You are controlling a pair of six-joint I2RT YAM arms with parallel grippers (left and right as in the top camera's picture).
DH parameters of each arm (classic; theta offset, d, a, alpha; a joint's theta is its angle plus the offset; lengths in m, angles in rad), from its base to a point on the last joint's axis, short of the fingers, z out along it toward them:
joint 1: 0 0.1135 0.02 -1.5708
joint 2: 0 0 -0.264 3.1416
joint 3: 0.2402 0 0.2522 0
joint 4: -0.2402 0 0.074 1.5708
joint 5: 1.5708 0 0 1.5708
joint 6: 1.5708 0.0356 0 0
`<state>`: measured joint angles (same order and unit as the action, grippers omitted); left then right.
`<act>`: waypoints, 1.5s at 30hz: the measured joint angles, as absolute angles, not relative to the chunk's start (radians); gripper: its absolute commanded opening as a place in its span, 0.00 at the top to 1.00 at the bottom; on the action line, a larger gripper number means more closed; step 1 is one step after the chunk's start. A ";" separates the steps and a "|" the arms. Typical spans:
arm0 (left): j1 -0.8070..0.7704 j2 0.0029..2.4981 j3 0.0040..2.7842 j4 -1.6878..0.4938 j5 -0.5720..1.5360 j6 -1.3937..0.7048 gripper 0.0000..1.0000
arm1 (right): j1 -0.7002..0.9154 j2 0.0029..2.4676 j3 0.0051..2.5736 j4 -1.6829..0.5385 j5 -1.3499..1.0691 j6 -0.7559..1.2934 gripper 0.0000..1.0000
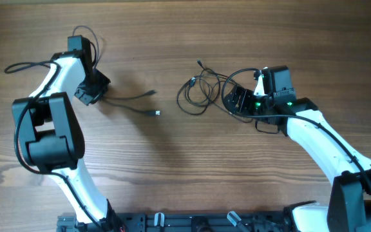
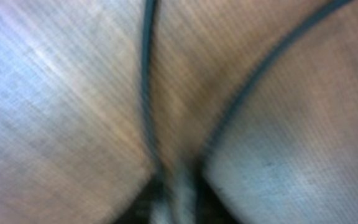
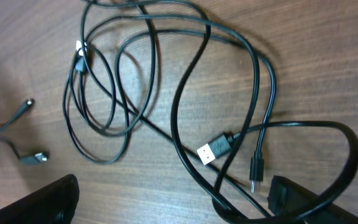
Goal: Untangle cables
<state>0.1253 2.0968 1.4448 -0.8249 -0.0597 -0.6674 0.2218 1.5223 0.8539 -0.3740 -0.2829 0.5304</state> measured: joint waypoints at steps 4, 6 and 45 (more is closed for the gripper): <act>0.139 2.104 1.458 -0.810 -0.096 -0.664 0.96 | 0.217 1.522 0.854 -0.444 -0.287 0.452 0.00; 0.206 2.111 1.480 -0.820 -0.139 -0.649 0.96 | 0.191 1.491 0.854 -0.516 -0.257 0.421 0.00; 0.420 2.060 1.735 -0.751 0.253 -0.552 0.00 | 0.161 1.133 0.871 -0.479 -0.163 0.572 0.00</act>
<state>0.4202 2.0598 1.7351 -0.7513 0.2531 -0.5522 0.1608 1.1332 0.8707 -0.4793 -0.1631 0.5724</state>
